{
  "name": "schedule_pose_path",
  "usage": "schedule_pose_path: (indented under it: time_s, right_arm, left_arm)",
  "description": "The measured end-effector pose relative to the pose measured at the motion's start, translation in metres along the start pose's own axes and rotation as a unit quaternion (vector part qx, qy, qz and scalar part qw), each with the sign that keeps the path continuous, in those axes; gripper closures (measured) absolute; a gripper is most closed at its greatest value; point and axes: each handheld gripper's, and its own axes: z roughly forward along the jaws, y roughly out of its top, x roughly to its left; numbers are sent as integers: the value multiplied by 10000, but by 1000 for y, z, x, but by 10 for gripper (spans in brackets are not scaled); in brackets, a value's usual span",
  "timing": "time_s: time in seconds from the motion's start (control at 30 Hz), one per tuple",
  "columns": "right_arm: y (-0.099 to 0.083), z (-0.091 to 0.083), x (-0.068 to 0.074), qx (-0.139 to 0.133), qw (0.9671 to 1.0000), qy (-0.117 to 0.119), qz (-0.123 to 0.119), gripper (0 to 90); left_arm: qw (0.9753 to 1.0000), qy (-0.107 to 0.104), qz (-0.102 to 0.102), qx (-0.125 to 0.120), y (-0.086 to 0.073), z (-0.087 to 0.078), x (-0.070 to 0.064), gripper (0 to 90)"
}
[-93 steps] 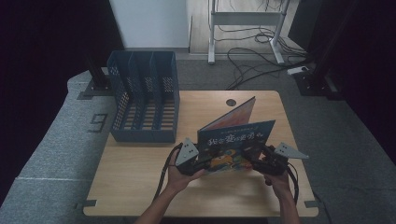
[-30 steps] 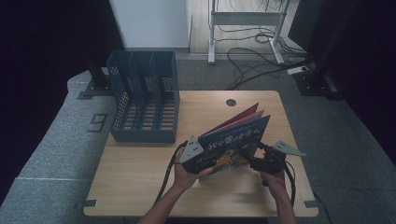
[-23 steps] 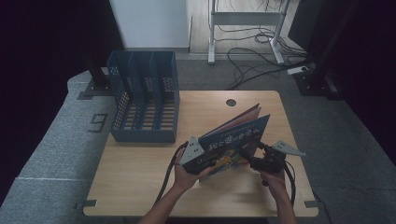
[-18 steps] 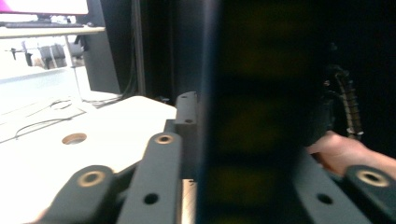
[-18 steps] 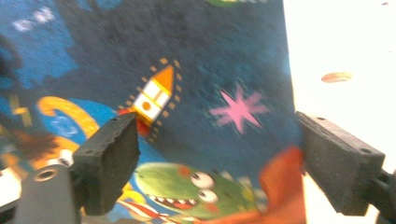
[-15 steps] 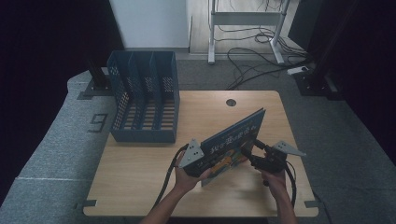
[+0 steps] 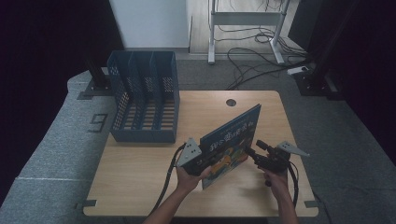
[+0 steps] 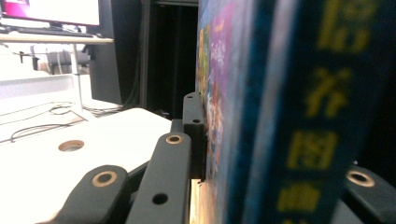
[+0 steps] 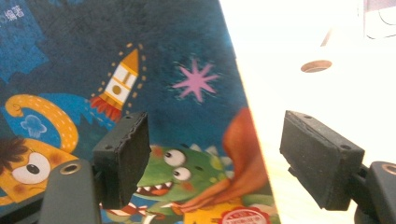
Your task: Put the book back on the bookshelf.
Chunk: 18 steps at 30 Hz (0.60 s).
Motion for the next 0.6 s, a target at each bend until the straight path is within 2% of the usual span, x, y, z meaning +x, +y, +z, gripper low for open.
schedule_pose_path:
  time_s: [0.13,0.27,0.3,0.33,0.4,0.43,0.47,0.57,0.6]
  right_arm:
    - [1,-2,-2,-45,10000,-21,50,241]
    - [1,-2,-3,-67,9999,-70,67,242]
    - [0,-2,-3,-65,9999,-73,71,242]
    - [0,-2,-3,-54,9999,-79,67,242]
    - [0,-3,-4,-31,9999,-90,59,243]
    - [0,-2,-4,-43,9999,-96,77,243]
    - [0,-2,-4,-43,9999,-96,77,243]
    - [-1,-2,-4,-26,9999,-100,104,245]
    - [-1,-2,-4,-9,9999,-101,102,245]
  left_arm:
    - [9998,154,-103,-57,4,-5,4,813]
    - [9994,323,-111,-39,9,-10,8,813]
    - [9990,426,-92,-25,11,-13,10,814]
    - [9990,426,-92,-25,11,-13,10,814]
    - [9986,535,3,-4,14,-16,10,815]
    - [9975,685,195,33,18,-19,8,815]
    - [9975,685,195,33,18,-19,8,815]
    - [9957,829,406,11,25,-26,7,814]
    - [9957,829,406,11,25,-26,7,814]
